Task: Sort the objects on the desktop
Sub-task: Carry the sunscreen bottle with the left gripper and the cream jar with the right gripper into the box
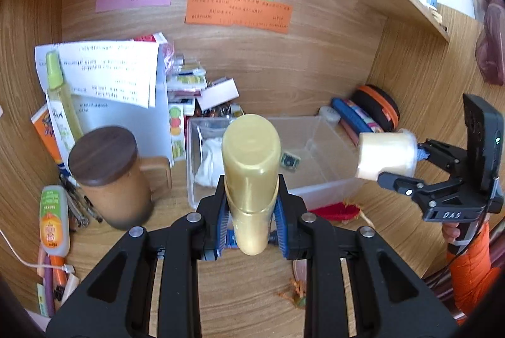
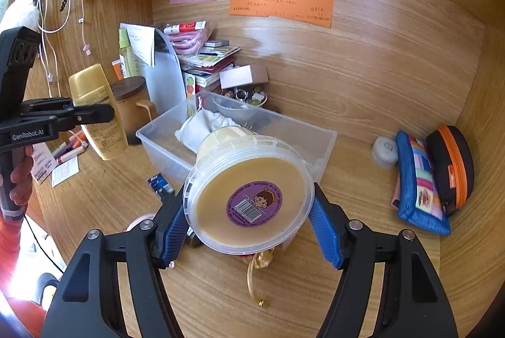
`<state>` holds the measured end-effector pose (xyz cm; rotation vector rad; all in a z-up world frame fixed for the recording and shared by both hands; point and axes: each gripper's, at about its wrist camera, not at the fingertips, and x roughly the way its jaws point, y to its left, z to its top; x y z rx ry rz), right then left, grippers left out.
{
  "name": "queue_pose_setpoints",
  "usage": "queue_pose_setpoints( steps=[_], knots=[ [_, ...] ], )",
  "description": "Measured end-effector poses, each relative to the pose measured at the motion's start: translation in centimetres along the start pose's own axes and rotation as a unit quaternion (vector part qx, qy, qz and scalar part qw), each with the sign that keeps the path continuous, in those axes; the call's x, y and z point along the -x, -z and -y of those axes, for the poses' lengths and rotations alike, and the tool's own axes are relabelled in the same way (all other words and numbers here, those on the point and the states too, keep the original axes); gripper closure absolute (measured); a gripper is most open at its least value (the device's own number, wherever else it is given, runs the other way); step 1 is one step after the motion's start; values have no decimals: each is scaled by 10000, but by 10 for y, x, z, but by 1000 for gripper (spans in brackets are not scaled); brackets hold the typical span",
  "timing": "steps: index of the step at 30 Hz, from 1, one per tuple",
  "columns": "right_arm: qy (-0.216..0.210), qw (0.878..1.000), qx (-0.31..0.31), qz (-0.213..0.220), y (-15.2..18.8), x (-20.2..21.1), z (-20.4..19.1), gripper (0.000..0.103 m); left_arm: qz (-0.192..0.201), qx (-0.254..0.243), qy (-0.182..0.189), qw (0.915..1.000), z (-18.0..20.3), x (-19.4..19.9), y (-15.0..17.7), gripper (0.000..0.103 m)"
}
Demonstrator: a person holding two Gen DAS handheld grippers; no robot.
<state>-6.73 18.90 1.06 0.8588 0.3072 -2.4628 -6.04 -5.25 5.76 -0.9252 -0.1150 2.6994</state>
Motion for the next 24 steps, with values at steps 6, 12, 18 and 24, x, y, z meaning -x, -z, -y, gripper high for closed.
queue_pose_setpoints(
  steps=[6, 12, 18, 24],
  knots=[
    [-71, 10000, 27, -41, -12, -16, 4, 37, 97, -32, -2, 9999, 0, -5, -18, 78],
    [-162, 9998, 92, -99, -22, -35, 6, 37, 17, -28, 3, 10000, -3, -22, -28, 78],
    [-212, 9994, 88, -268, -29, -58, 10, 37, -153, -31, 31, 9999, -9, -45, -30, 78],
    [-268, 9985, 181, -434, -33, -79, 10, 37, -324, -2, 91, 9994, -17, -67, -31, 78]
  ],
)
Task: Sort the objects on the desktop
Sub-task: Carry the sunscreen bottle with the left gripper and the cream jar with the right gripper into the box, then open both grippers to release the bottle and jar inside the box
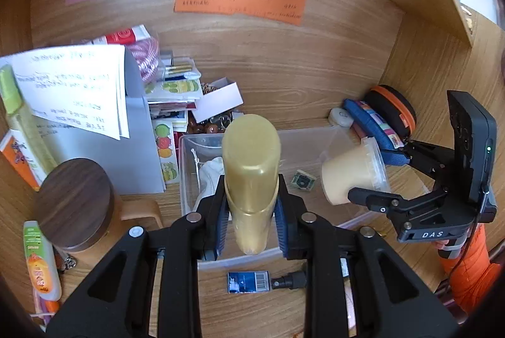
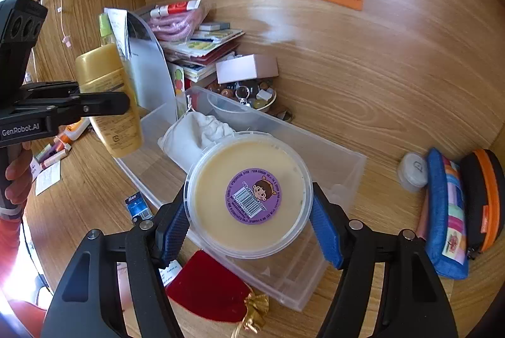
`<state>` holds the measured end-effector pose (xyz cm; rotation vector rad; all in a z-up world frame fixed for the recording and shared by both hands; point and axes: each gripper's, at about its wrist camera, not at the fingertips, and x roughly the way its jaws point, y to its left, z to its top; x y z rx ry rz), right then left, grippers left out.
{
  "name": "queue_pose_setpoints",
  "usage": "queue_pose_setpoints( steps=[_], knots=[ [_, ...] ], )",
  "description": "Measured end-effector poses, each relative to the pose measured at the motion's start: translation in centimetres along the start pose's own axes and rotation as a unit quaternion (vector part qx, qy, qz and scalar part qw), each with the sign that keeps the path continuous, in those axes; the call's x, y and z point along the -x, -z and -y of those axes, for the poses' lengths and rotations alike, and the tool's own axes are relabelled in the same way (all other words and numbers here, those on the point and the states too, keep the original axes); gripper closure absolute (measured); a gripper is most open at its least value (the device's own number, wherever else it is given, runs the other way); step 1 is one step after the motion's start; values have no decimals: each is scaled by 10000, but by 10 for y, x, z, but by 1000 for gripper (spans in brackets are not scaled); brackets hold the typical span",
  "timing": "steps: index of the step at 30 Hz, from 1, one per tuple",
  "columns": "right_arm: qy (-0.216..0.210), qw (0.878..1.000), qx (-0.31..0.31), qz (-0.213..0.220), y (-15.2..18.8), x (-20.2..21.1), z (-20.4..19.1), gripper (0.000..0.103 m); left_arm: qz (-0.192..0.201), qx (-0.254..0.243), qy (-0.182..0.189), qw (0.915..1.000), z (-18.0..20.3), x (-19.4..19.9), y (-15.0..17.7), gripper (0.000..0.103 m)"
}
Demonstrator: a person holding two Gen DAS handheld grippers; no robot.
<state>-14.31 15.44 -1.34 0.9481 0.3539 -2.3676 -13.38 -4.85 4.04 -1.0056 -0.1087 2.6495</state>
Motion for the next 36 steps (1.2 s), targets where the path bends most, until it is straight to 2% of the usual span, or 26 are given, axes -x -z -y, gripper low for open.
queue_pose_setpoints(
  steps=[13, 27, 33, 36],
  knots=[
    [-296, 9981, 144, -512, -6, -50, -9, 37, -403, 40, -88, 9991, -19, -37, 13, 78],
    [-483, 9958, 79, -774, -11, -71, -13, 37, -615, 4, -120, 9980, -24, -54, 23, 78],
    [-482, 9953, 35, -845, -13, -74, -11, 36, -572, -97, -140, 9982, -21, -53, 23, 77],
    [-278, 9963, 181, -792, -13, -71, -15, 36, -610, -130, -170, 9979, -19, -55, 23, 71]
  ],
)
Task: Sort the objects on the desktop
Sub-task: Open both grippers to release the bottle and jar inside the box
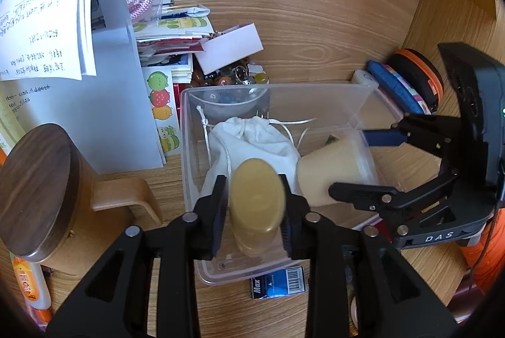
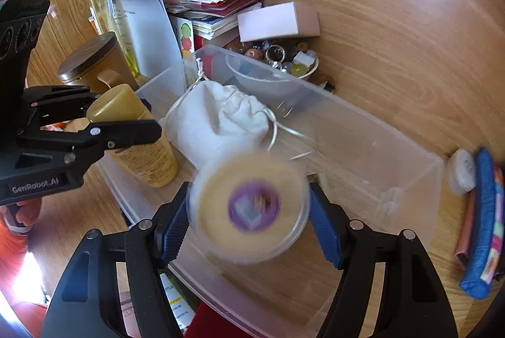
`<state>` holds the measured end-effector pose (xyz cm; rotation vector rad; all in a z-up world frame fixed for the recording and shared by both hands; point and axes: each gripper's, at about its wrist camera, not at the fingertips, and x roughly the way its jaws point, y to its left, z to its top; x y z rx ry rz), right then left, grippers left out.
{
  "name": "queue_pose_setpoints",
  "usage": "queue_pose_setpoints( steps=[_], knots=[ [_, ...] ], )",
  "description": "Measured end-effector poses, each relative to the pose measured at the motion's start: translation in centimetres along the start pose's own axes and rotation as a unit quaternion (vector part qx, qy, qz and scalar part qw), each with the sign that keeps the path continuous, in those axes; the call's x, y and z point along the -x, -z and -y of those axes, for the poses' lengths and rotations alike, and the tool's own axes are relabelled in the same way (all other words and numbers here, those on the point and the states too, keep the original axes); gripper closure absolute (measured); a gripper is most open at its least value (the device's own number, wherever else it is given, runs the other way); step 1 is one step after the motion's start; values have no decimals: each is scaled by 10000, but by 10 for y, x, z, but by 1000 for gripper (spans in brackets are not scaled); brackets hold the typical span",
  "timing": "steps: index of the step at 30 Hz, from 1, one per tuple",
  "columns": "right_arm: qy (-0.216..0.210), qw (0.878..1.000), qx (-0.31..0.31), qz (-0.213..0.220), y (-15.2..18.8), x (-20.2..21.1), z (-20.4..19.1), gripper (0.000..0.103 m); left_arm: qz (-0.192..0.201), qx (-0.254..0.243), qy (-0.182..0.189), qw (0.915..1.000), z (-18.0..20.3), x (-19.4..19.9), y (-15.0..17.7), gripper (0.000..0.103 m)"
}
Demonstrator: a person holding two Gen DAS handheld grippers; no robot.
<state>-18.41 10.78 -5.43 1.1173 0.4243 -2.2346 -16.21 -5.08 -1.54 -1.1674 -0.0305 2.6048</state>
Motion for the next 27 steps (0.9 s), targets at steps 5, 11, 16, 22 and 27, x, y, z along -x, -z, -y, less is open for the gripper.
queue_pose_setpoints(
  steps=[5, 11, 16, 22, 27],
  knots=[
    [321, 9989, 323, 138, 0, 9, -12, 36, 0, -33, -18, 10000, 3, 2, 0, 67],
    [470, 9979, 373, 239, 4, 19, -15, 36, 134, -45, -109, 9998, 7, 12, 0, 55],
    [520, 9978, 264, 326, 8, 35, -17, 34, 221, -92, -199, 9995, 13, 21, 2, 48],
    [635, 9963, 202, 549, 15, 56, -28, 27, 434, -90, -330, 9985, 20, 41, 5, 34],
    [743, 9943, 176, 742, 24, 78, -28, 24, 588, -67, -433, 9973, 27, 57, 7, 23]
  ],
)
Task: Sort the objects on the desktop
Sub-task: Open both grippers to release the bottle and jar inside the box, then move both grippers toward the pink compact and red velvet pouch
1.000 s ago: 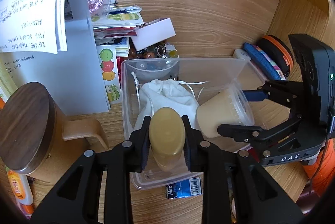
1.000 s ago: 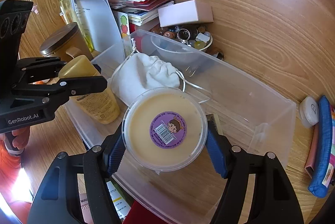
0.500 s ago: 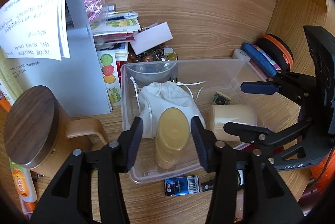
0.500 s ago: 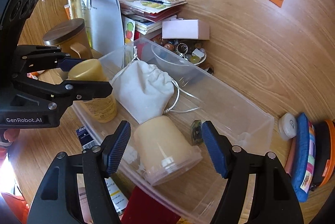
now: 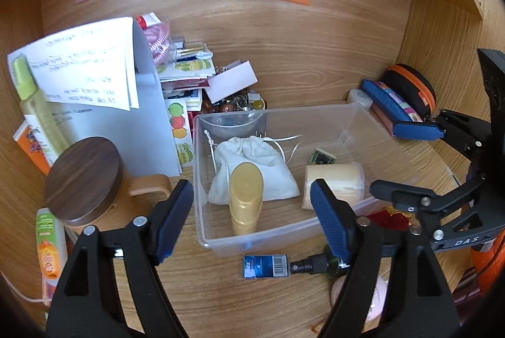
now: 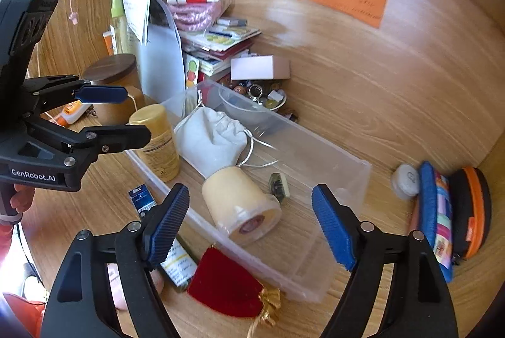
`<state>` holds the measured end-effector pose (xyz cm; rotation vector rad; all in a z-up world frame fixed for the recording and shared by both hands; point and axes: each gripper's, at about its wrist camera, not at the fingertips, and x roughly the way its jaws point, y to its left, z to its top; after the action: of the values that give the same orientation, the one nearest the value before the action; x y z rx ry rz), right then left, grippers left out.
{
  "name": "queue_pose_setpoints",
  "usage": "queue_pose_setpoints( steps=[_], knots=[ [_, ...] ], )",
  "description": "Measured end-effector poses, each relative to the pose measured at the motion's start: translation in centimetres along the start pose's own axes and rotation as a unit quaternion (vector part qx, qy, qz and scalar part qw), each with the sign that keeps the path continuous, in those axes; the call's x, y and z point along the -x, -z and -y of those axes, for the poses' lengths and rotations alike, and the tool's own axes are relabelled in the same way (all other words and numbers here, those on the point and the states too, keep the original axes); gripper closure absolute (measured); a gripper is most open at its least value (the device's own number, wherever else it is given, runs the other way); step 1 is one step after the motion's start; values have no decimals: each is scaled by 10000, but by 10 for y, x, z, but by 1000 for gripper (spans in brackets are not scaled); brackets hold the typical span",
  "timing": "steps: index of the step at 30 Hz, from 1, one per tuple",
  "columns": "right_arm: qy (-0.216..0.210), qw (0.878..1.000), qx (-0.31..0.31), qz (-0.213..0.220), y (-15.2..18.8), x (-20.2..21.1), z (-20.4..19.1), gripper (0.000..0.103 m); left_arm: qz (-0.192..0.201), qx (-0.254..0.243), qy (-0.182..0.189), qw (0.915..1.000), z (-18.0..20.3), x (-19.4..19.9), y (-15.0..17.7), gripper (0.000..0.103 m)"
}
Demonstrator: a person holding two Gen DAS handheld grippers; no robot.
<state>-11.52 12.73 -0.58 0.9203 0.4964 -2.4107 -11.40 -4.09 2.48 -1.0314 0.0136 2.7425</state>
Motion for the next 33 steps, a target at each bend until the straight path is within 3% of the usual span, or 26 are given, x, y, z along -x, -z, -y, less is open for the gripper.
queue_pose_setpoints(
  steps=[8, 18, 33],
  knots=[
    [168, 9994, -51, 302, 15, 39, 4, 23, 198, 42, -98, 9997, 13, 28, 7, 11],
    [285, 9976, -272, 570, 44, 77, 10, 19, 234, 112, 0, 9997, 35, 57, 28, 8],
    [221, 9974, -538, 436, 90, 88, 10, 18, -219, 17, 240, 9995, 73, 44, 75, 7]
  ],
)
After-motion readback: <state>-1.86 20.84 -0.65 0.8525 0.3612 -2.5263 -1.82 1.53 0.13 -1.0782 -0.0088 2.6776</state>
